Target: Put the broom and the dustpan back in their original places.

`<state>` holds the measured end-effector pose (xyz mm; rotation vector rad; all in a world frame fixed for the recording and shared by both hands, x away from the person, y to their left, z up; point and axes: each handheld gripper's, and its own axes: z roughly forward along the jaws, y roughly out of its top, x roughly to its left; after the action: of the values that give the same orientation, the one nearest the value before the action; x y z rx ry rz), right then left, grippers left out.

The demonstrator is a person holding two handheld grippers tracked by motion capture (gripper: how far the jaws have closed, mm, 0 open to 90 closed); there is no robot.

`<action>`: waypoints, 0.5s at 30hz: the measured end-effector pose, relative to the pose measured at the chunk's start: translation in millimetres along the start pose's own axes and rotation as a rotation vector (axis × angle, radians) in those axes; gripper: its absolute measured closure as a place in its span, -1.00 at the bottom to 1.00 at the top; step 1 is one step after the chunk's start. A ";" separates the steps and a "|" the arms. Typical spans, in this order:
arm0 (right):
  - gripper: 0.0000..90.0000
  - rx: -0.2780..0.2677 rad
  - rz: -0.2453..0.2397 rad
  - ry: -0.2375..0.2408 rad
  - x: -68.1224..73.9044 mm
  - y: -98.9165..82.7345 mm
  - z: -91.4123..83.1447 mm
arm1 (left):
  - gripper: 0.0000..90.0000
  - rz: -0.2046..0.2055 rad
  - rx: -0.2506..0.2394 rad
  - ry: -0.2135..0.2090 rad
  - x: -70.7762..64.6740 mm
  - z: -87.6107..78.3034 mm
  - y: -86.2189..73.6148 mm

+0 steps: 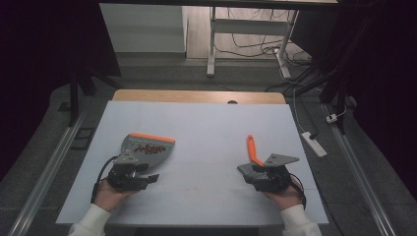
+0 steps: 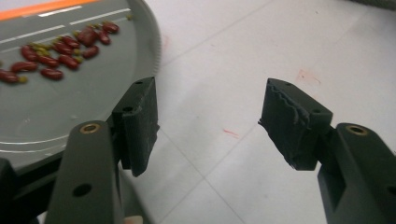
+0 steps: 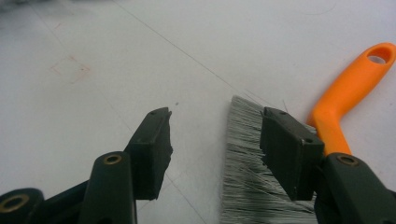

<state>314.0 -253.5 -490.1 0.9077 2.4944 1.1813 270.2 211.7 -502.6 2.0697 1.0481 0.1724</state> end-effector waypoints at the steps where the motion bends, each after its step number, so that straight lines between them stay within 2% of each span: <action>1: -0.04 -0.001 0.000 -0.001 -0.7 -0.3 -0.2 | -0.17 0.005 0.004 -0.003 -1.1 0.5 -0.2; 15: -0.03 -0.007 0.003 -0.005 -2.8 -2.0 -1.5 | -0.17 0.003 0.022 -0.002 -1.7 3.5 -0.9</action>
<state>314.7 -257.2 -490.8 0.9115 2.4846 1.1869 270.1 208.7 -505.1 2.0903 1.0500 0.1608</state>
